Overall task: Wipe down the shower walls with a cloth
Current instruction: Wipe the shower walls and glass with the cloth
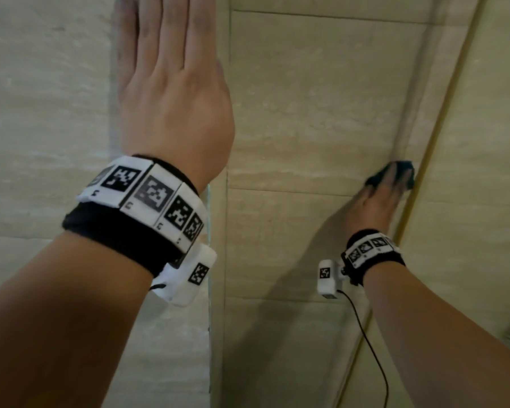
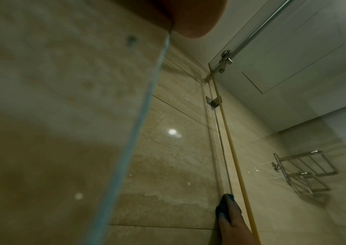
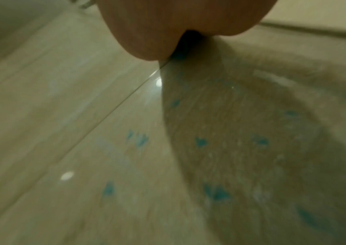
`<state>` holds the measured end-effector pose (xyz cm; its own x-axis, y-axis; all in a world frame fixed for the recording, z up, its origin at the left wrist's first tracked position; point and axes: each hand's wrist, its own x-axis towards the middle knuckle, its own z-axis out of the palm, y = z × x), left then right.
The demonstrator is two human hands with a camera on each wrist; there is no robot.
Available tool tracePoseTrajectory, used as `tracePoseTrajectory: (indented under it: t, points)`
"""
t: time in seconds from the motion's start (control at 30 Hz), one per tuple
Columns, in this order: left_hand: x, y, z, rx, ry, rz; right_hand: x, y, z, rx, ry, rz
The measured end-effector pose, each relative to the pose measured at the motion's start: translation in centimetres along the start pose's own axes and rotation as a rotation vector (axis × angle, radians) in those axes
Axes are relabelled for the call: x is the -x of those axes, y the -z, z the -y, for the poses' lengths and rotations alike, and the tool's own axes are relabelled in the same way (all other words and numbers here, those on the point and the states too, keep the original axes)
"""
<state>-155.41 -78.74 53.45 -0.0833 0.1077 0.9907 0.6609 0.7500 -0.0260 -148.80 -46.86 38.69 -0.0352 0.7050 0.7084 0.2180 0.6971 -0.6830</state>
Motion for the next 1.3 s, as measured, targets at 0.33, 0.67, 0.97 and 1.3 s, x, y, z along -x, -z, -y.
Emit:
tracePoseTrajectory:
  t: [0.33, 0.67, 0.97, 1.3]
  points:
    - [0.0, -0.2, -0.1, 0.024, 0.003, 0.001, -6.2, -0.9, 3.3, -0.055, 0.137, -0.128]
    - [0.1, 0.0, 0.1, 0.063, 0.003, 0.01, -4.9, -0.1, 1.9, -0.096, 0.069, -0.094]
    - [0.1, -0.2, 0.1, 0.078, 0.005, 0.004, -8.5, 0.8, 4.7, -0.095, 0.045, -0.1]
    - [0.2, 0.0, 0.1, 0.066, -0.027, 0.003, -4.2, -6.4, 18.1, 0.025, 0.664, 0.307]
